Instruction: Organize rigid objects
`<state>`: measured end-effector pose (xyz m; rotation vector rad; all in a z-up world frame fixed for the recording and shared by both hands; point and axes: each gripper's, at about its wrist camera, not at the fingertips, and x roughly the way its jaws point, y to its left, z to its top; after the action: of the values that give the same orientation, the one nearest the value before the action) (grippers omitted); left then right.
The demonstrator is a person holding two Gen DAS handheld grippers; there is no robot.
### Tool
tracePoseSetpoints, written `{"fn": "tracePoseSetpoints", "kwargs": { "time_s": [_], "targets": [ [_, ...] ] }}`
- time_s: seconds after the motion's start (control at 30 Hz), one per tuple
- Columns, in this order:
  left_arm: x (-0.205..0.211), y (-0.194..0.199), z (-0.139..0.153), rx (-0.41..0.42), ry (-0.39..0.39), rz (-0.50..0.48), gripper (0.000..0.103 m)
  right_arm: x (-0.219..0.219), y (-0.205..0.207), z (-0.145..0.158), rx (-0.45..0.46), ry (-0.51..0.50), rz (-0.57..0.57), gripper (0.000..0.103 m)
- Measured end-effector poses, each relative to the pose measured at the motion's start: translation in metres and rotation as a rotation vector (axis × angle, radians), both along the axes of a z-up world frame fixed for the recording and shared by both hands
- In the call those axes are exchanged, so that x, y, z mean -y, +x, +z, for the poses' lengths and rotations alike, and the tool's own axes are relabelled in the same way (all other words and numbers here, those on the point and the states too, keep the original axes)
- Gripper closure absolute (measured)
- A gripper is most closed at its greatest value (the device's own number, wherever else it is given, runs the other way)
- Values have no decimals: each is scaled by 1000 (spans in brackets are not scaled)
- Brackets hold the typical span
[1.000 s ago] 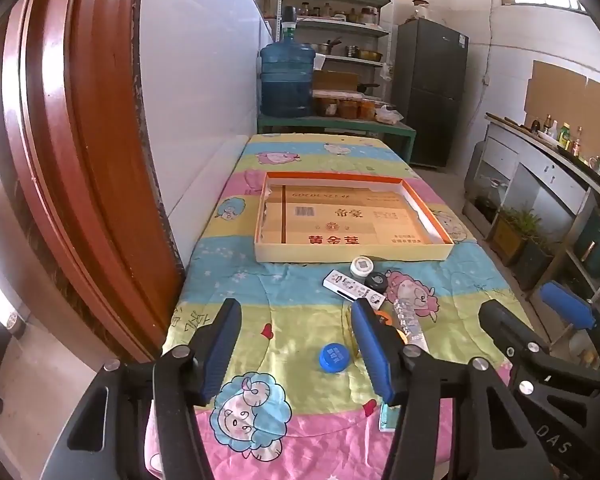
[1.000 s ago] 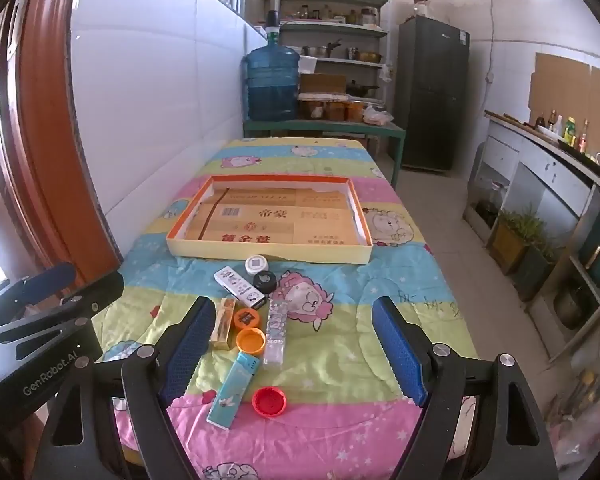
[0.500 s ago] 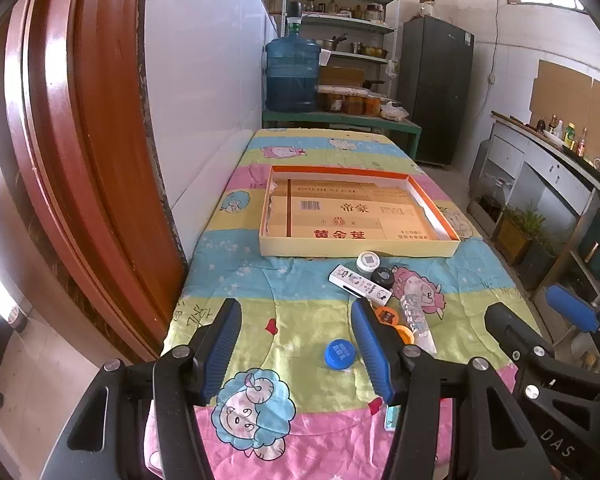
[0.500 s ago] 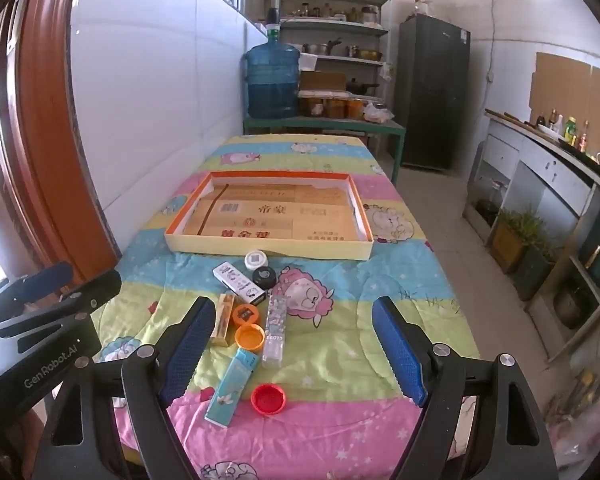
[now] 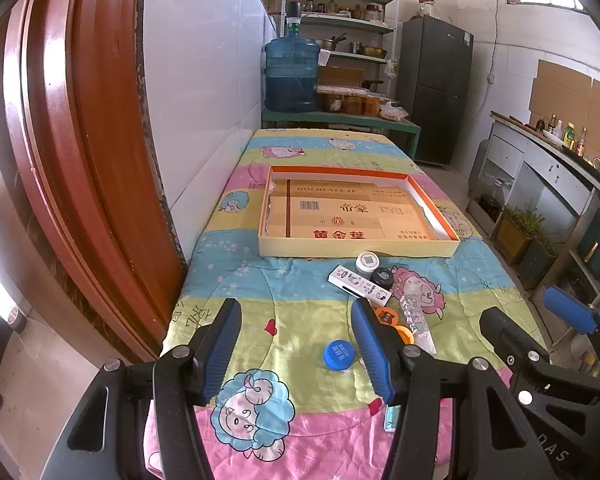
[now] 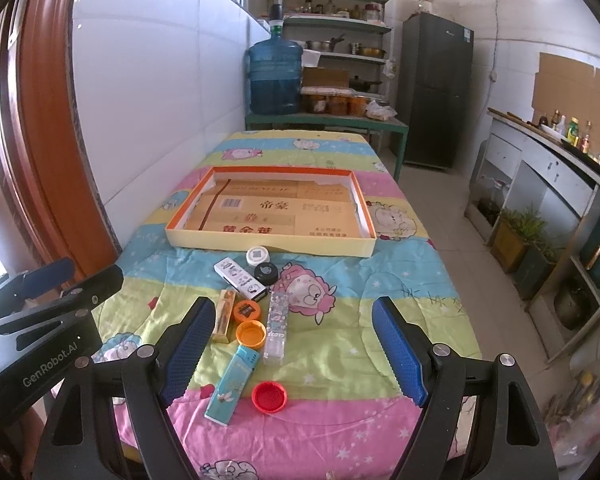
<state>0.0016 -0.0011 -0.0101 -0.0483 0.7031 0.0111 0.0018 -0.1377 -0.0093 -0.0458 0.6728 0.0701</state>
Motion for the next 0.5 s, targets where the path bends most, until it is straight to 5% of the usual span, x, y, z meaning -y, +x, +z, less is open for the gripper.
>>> {"fn": "tracePoseSetpoints", "kwargs": {
  "time_s": [0.5],
  "targets": [
    [-1, 0, 0, 2, -4, 1, 46, -4, 2, 1, 0, -10, 4, 21]
  ]
}}
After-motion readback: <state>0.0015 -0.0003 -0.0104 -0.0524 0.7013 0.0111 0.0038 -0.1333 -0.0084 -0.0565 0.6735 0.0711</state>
